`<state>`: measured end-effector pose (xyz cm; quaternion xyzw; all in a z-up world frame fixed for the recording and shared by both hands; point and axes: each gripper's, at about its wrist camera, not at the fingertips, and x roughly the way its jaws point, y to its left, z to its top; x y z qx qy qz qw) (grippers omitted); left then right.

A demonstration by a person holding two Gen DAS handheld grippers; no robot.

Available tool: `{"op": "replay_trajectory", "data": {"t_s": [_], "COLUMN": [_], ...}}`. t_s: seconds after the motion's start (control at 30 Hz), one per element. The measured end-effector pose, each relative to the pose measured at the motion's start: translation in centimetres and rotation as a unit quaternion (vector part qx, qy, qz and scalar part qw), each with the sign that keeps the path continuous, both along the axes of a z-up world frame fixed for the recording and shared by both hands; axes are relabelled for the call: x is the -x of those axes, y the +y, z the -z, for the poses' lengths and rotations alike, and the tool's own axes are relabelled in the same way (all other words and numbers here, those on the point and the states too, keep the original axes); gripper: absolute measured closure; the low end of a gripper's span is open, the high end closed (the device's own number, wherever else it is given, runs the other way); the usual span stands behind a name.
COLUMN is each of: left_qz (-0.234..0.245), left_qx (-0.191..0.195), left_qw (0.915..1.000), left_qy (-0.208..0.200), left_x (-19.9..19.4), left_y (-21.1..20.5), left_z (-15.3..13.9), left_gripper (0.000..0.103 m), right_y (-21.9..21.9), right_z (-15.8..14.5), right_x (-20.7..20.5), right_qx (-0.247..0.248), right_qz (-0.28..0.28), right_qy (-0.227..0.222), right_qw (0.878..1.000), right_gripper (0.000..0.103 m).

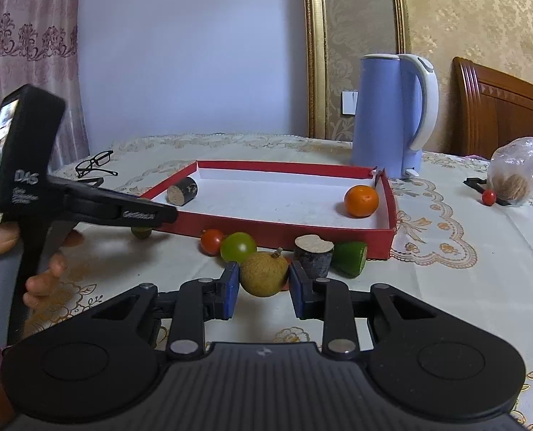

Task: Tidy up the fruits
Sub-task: 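Lower the green tomato into the tray and open the left gripper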

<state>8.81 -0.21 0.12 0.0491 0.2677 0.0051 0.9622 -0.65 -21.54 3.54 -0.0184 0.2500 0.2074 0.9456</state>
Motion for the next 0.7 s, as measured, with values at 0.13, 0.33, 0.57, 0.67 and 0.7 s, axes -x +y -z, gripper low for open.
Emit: {"op": "replay_trajectory", "data": {"t_s": [0.13,0.33,0.57,0.67,0.7], "left_qz": [0.004,-0.003,-0.006,-0.007,-0.008], "left_qx": [-0.008,-0.032,-0.039,-0.045,-0.047], "left_qw": [1.0,0.9995,0.999,0.9986,0.9984], "left_qy": [0.001,0.005,0.019,0.027,0.029], "left_x": [-1.4,-3.8,-6.9,-8.2,-8.6], "left_y": [-0.8,-1.8,-2.1,-2.4,-2.5], "left_z": [-0.3,-0.2,0.3,0.5,0.5], "left_gripper": [0.072,0.072,0.072,0.072,0.072], "right_y": [-0.3,-0.7,-1.0,-1.3,-1.4], "right_z": [0.1,0.2,0.4,0.5,0.5], "right_x": [0.0,0.0,0.0,0.0,0.0], "right_qx": [-0.005,-0.01,-0.014,-0.015,-0.016], "right_qz": [0.001,0.002,0.006,0.009,0.01], "right_qy": [0.001,0.003,0.003,0.004,0.004], "right_qw": [1.0,1.0,1.0,1.0,1.0], "right_gripper": [0.074,0.074,0.074,0.074,0.074]}}
